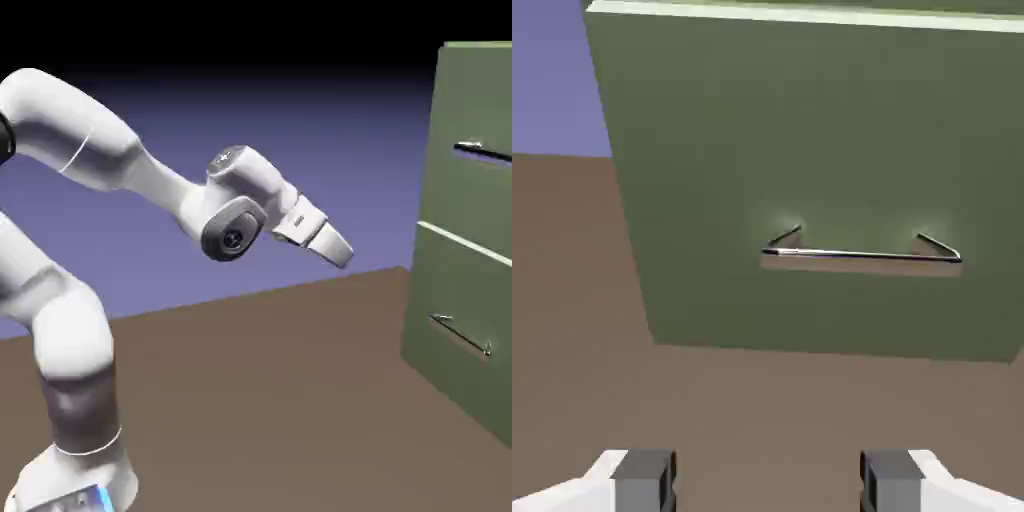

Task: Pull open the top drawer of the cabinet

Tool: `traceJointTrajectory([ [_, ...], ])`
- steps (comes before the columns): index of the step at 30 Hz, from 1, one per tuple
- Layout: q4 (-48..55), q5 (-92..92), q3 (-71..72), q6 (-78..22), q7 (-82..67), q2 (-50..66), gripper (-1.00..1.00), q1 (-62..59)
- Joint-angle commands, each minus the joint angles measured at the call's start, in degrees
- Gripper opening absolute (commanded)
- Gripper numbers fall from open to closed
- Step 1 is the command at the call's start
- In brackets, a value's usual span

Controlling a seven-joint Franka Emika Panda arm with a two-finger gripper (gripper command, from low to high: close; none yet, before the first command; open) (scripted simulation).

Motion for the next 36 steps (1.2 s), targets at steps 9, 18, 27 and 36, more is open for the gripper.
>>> traceJointTrajectory([
  [9,6.7,22.43,9.72,-7.35,-22.37,-8.09,0.0,-17.04],
  [18,13.4,44.86,19.45,-14.71,-44.73,-16.18,0.0,-34.08],
  [27,20.09,67.28,29.17,-22.06,-67.1,-24.27,0.0,-51.12],
  [36,26.79,89.71,38.89,-29.42,-89.47,-32.36,0.0,-68.15],
])
